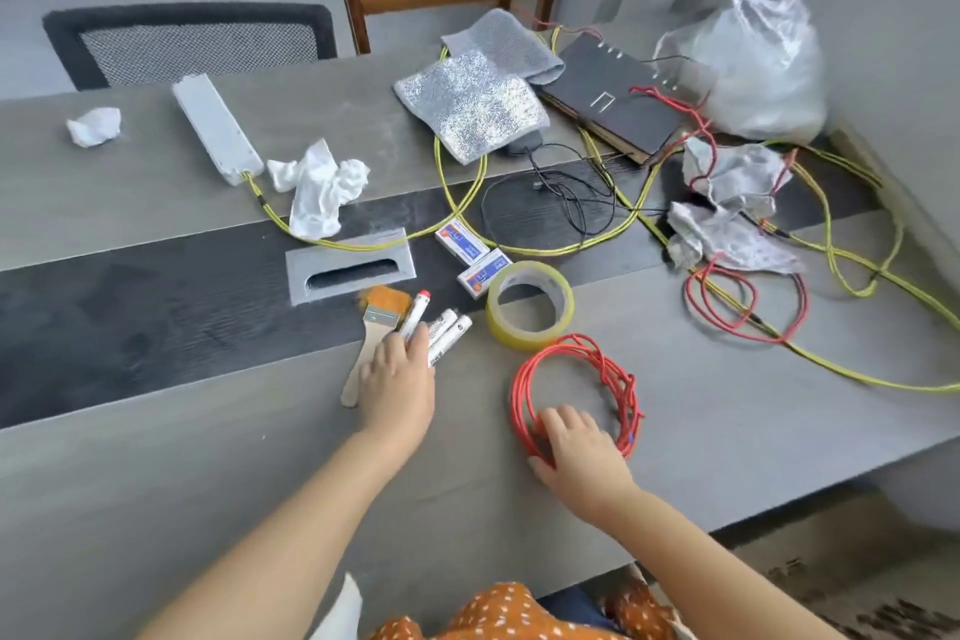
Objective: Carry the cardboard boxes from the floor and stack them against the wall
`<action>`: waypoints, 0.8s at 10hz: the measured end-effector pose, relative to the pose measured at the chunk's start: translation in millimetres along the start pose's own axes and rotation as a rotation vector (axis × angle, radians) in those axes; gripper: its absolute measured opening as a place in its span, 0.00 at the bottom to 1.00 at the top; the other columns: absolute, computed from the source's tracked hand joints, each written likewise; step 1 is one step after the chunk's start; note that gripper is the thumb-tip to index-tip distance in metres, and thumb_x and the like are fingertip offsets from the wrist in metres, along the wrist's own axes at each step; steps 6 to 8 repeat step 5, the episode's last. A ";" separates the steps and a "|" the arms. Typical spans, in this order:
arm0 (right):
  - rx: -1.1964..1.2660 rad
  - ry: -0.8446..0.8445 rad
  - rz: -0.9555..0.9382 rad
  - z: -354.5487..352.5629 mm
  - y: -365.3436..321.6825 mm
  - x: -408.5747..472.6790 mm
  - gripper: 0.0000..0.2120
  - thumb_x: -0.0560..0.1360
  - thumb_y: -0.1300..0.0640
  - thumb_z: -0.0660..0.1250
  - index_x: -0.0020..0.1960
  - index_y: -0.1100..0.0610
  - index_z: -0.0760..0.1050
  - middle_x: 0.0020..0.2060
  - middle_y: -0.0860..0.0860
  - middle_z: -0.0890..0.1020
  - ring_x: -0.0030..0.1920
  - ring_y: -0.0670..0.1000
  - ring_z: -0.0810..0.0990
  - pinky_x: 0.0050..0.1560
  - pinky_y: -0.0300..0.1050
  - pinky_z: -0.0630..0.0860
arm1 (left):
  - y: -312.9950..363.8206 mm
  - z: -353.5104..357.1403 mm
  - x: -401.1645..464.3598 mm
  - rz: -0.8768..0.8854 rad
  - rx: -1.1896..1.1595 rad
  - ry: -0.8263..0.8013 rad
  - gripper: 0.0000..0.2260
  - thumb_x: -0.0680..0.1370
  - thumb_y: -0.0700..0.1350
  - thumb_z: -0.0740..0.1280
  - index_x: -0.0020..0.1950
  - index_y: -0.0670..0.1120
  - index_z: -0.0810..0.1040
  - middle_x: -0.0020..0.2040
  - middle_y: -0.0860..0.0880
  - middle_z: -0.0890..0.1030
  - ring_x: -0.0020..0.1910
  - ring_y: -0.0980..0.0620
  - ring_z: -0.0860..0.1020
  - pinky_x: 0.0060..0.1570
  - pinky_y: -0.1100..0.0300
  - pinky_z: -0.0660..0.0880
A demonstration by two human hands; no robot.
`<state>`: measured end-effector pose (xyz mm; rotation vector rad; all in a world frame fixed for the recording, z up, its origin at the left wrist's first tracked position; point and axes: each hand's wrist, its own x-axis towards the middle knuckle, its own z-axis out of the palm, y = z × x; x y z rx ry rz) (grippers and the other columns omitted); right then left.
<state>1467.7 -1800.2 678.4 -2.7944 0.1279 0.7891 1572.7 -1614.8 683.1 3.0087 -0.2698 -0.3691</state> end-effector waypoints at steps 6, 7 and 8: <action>0.156 -0.203 -0.172 -37.8 23.2 13.1 0.21 0.77 0.43 0.62 0.65 0.54 0.68 0.59 0.52 0.73 0.60 0.53 0.72 0.59 0.44 0.70 | -3.0 -5.1 -23.0 -0.114 -0.160 0.138 0.26 0.70 0.42 0.74 0.67 0.41 0.74 0.62 0.39 0.76 0.58 0.36 0.75 0.51 0.43 0.73; 0.156 -0.203 -0.172 -37.8 23.2 13.1 0.21 0.77 0.43 0.62 0.65 0.54 0.68 0.59 0.52 0.73 0.60 0.53 0.72 0.59 0.44 0.70 | -3.0 -5.1 -23.0 -0.114 -0.160 0.138 0.26 0.70 0.42 0.74 0.67 0.41 0.74 0.62 0.39 0.76 0.58 0.36 0.75 0.51 0.43 0.73; 0.156 -0.203 -0.172 -37.8 23.2 13.1 0.21 0.77 0.43 0.62 0.65 0.54 0.68 0.59 0.52 0.73 0.60 0.53 0.72 0.59 0.44 0.70 | -3.0 -5.1 -23.0 -0.114 -0.160 0.138 0.26 0.70 0.42 0.74 0.67 0.41 0.74 0.62 0.39 0.76 0.58 0.36 0.75 0.51 0.43 0.73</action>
